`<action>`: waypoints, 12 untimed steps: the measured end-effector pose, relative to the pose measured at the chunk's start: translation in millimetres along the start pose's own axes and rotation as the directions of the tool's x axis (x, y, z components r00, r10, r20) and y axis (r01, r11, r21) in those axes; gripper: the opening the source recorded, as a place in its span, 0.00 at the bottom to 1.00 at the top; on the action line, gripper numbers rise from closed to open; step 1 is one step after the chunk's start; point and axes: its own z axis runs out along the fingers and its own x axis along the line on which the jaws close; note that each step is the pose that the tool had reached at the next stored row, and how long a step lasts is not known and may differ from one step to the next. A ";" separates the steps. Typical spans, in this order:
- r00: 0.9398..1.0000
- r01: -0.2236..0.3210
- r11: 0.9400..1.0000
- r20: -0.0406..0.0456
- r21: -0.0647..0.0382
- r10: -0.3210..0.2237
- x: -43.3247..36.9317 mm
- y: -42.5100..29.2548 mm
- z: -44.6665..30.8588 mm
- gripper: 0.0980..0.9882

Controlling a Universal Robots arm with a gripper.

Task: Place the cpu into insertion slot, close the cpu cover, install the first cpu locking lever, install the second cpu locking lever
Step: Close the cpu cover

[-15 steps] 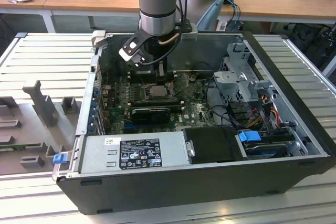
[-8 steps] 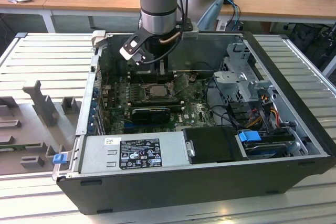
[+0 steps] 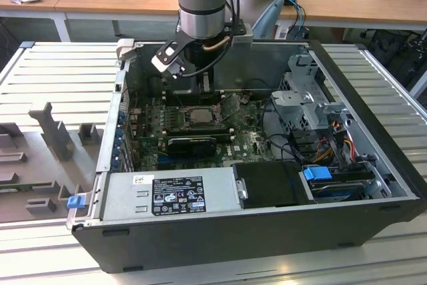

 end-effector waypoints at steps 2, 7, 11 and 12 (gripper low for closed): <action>1.000 0.000 1.000 0.000 0.000 0.000 0.3 0.5 -6.0 0.01; 1.000 0.000 1.000 0.000 0.000 0.000 0.5 5.3 -8.6 0.01; 1.000 0.000 1.000 0.000 0.000 0.000 0.8 6.0 -12.1 0.01; 1.000 0.000 1.000 0.000 0.000 0.000 0.8 6.5 -12.3 0.01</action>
